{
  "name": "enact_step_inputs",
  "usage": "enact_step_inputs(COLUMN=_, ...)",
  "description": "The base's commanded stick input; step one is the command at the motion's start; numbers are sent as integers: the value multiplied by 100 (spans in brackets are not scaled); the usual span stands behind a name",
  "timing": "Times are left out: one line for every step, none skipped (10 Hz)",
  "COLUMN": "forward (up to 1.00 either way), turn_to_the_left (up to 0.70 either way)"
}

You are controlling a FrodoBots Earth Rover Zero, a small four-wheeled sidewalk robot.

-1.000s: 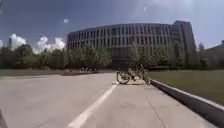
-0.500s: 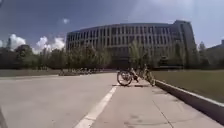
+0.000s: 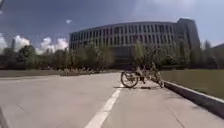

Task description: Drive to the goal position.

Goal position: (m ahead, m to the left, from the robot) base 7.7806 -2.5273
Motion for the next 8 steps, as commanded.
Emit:
enact_step_inputs(forward=100, turn_to_the_left=27)
enact_step_inputs(forward=100, turn_to_the_left=27)
enact_step_inputs(forward=100, turn_to_the_left=27)
enact_step_inputs(forward=100, turn_to_the_left=27)
enact_step_inputs(forward=100, turn_to_the_left=0)
enact_step_inputs(forward=100, turn_to_the_left=0)
enact_step_inputs(forward=100, turn_to_the_left=0)
enact_step_inputs(forward=100, turn_to_the_left=0)
